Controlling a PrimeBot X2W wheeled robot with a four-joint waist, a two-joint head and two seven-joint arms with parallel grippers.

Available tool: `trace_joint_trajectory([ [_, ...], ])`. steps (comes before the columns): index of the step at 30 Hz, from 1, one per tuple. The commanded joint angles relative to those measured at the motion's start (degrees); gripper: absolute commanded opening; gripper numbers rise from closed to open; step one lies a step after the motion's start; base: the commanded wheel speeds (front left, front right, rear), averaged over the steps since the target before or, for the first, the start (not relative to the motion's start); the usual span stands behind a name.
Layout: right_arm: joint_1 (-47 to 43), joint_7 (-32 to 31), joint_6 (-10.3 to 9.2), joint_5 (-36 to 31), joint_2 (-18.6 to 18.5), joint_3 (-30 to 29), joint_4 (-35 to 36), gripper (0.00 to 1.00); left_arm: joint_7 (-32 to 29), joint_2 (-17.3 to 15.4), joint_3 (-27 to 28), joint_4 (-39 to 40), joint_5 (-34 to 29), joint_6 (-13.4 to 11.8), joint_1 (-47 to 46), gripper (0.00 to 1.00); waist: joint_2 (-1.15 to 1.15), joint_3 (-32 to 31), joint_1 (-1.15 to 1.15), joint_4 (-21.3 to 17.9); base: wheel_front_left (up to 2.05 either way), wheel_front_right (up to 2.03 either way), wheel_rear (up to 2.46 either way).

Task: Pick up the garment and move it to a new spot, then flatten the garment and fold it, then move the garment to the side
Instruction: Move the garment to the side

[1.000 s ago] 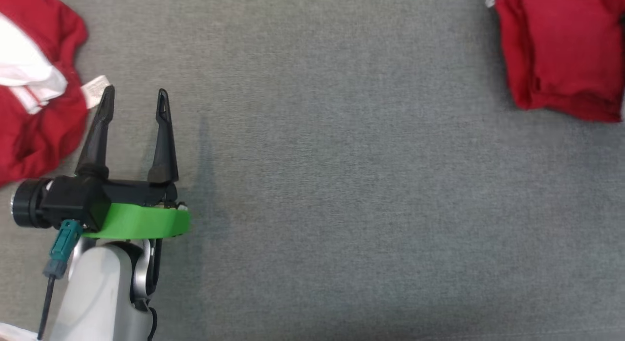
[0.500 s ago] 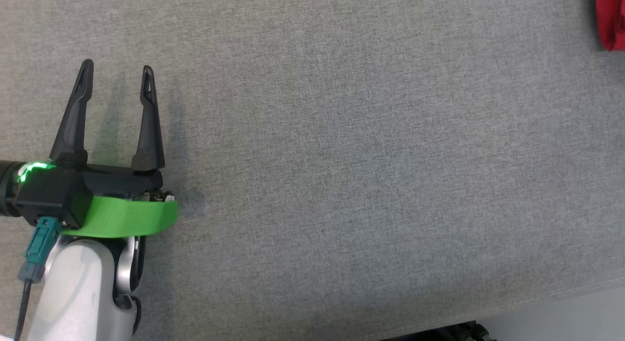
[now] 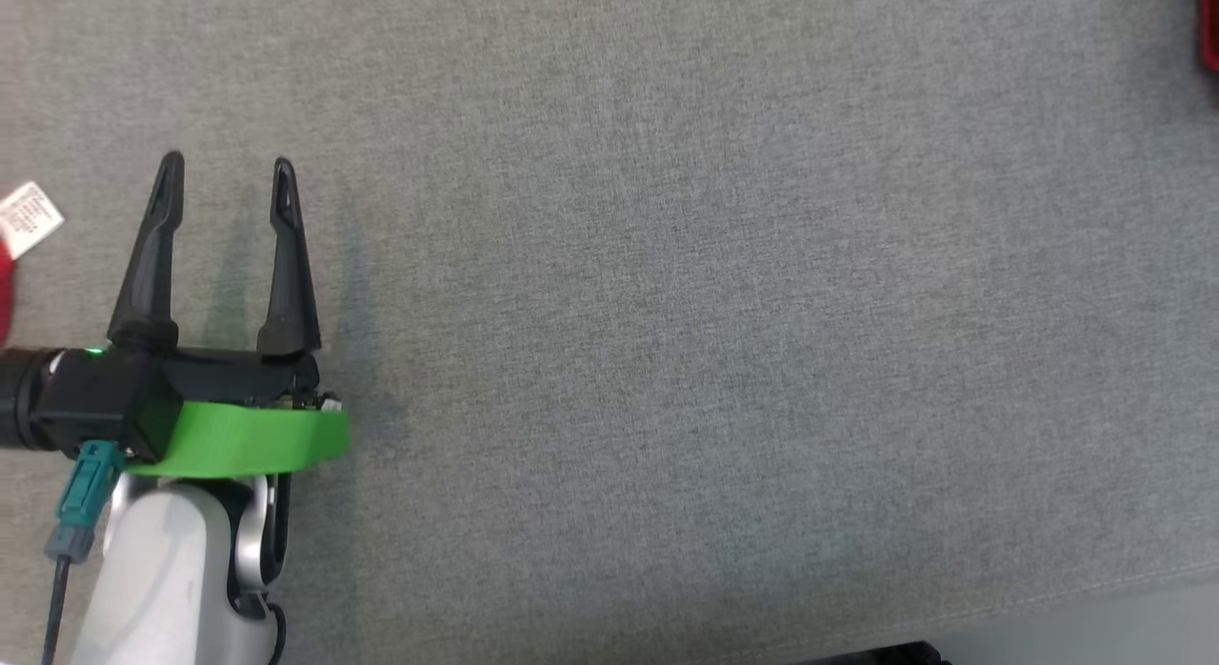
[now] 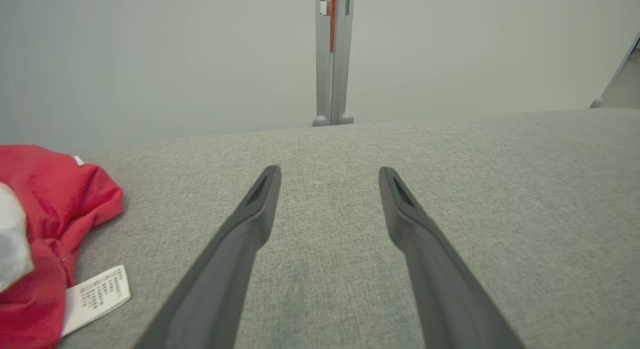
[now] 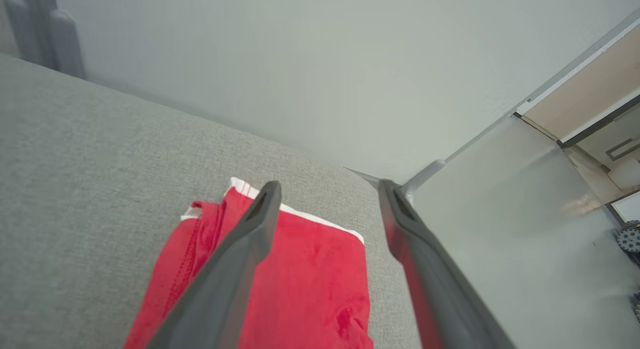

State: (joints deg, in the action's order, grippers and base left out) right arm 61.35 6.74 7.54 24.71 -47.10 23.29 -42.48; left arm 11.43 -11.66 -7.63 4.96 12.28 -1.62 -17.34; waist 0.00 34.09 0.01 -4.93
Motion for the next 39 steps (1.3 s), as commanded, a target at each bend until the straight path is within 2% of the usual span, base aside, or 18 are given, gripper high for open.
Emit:
trace_joint_trajectory([
  [1,-0.61,1.35,-0.1,0.69,1.28,0.0,0.37,1.0,0.54,0.27,0.3,-0.66,0.64,-0.43,1.16,1.0,0.0,-3.95,-0.01,1.04,0.0,0.0,0.0],
  [9,-8.02,6.06,-0.1,1.59,10.05,0.49,5.14,1.0,1.83,0.35,1.77,-3.36,2.5,-1.15,6.26,1.0,0.0,-13.76,-0.01,2.23,0.0,0.0,0.0],
  [15,-16.23,7.57,-0.1,0.77,15.9,-1.52,10.41,1.0,2.0,0.06,2.77,-4.41,3.72,-1.8,10.23,1.0,0.0,-20.43,-0.01,3.05,0.0,0.0,0.0],
  [28,-41.2,7.09,-0.1,-4.02,25.92,-13.4,25.0,1.0,1.35,-0.46,2.92,-6.63,5.3,-1.73,16.09,1.0,0.0,-30.17,-0.01,5.97,0.0,0.0,0.0],
  [39,-58.67,2.99,-0.09,-8.36,34.89,-24.0,40.86,1.0,0.59,-1.0,2.43,-7.97,6.25,-1.4,17.64,1.0,0.0,-32.52,-0.01,7.4,0.0,0.0,0.0],
])
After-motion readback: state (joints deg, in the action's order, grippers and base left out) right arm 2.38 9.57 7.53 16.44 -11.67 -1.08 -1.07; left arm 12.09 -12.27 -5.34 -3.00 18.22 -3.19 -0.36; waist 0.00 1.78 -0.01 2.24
